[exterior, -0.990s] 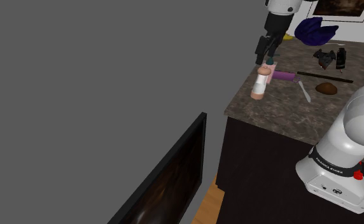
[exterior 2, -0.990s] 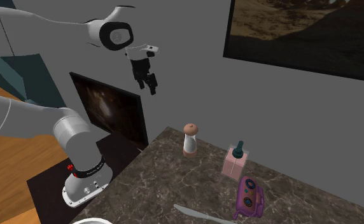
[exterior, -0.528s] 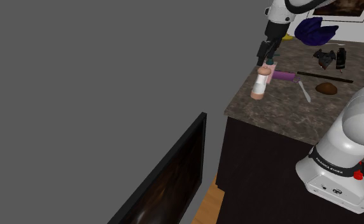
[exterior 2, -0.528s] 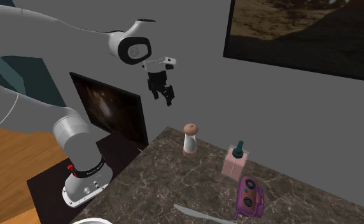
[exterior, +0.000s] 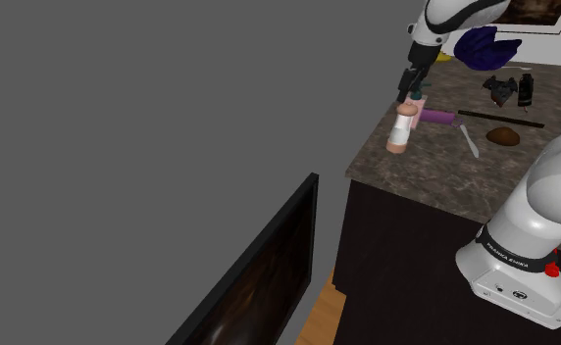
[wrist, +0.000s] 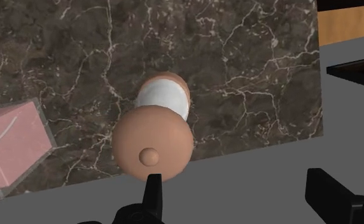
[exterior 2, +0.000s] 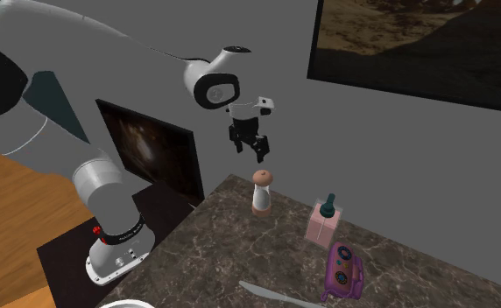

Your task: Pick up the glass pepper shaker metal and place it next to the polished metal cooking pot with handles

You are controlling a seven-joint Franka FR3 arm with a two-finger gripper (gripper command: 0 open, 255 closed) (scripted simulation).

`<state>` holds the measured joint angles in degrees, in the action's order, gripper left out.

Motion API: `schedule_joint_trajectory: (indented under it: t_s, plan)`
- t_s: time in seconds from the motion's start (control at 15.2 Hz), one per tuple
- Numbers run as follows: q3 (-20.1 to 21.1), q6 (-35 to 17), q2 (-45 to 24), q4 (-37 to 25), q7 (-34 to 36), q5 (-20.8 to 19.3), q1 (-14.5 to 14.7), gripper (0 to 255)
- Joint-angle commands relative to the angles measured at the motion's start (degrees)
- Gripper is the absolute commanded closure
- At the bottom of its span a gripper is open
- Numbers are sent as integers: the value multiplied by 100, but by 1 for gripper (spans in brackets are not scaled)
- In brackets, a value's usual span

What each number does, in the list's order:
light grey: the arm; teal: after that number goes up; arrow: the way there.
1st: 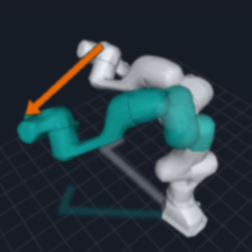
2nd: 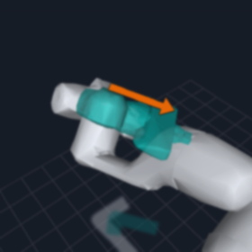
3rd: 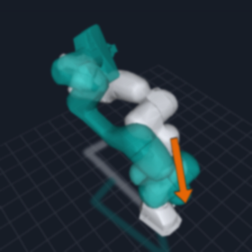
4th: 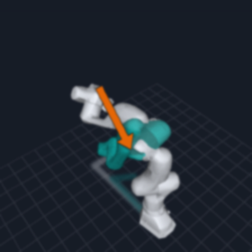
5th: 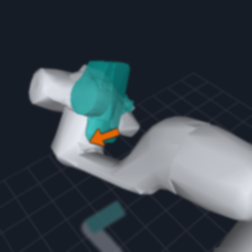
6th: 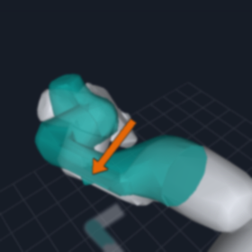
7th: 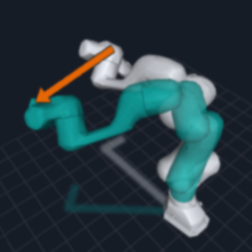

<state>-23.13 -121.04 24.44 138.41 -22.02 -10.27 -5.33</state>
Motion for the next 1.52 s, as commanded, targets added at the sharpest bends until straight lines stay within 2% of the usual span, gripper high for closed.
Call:
schedule_joint_trajectory:
  t_s: [0.0, 0.2, 0.73, 1.25, 1.32, 1.45]
  plan:
    - [-256, -249, -425, -193, -337, 106, 39, 0]
    - [-617, -514, -1038, -531, -886, 375, 90, 0]
    - [-718, -1133, -1420, -262, -1028, 553, 134, 0]
    - [-718, -1131, -1420, -262, -1027, 553, 133, 0]
    - [-718, -1131, -1420, -262, -1027, 553, 133, 255]
    - [-718, -1131, -1419, -262, -1027, 553, 133, 255]
